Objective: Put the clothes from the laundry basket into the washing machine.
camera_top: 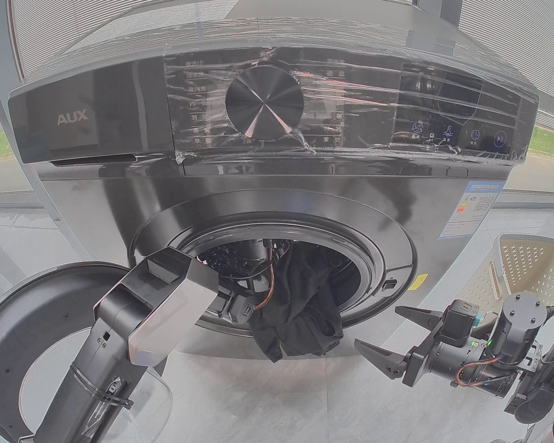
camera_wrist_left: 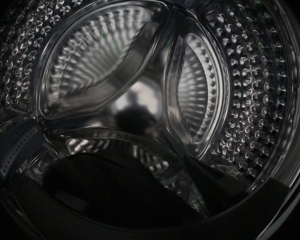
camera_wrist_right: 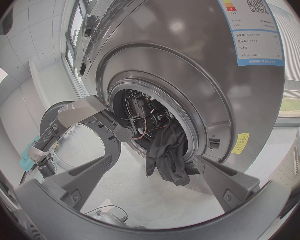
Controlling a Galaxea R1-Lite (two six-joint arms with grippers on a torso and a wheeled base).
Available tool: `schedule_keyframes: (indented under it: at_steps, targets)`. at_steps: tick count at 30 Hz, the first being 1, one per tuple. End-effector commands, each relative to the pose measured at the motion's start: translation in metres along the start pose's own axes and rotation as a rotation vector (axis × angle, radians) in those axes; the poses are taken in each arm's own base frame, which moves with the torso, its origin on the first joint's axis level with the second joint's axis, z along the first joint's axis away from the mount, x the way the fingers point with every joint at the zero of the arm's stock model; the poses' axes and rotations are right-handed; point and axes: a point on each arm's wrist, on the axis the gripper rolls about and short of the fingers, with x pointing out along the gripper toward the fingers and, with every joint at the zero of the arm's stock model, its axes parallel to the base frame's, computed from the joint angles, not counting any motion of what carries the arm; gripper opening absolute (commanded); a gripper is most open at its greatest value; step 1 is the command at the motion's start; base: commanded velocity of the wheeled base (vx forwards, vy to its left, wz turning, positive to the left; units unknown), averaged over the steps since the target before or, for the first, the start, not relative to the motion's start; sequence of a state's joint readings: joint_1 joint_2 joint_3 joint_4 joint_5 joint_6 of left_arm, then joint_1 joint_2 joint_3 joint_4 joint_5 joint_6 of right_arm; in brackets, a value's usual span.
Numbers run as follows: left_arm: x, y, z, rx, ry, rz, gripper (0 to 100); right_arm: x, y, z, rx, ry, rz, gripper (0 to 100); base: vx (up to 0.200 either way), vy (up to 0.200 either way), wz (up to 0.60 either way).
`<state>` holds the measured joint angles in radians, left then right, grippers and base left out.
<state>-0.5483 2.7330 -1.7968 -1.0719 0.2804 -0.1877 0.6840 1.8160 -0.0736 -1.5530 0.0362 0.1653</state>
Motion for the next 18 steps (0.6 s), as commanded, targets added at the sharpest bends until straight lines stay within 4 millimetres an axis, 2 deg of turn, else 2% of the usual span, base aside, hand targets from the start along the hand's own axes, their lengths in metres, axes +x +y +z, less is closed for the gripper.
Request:
schedule_keyframes:
  at_steps: [1,7,9,11,13,18]
  targets:
    - [-0.004,-0.002,0.014,0.003,0.014,0.002,100,0.000,0.000,0.001,0.001,-0.007,-0.001,100,0.000,0.000,0.00]
    - [-0.031,-0.017,0.043,0.050,0.198,-0.013,100,0.001,0.001,0.003,0.000,-0.016,0.008,100,0.000,0.000,0.00]
    - [-0.044,-0.023,0.047,0.067,0.267,-0.037,100,0.001,0.001,0.003,0.000,-0.016,0.008,100,0.000,0.000,0.00]
    - [-0.050,-0.026,0.047,0.072,0.300,-0.063,100,0.001,0.001,0.003,0.000,-0.016,0.008,100,0.000,0.000,0.00]
    - [-0.069,-0.033,0.035,0.075,0.389,-0.156,100,0.001,0.001,0.003,-0.001,-0.016,0.011,100,0.000,0.000,0.00]
    - [-0.079,-0.032,0.019,0.088,0.444,-0.183,100,0.000,0.002,0.002,-0.001,-0.014,0.014,100,0.000,0.000,0.00]
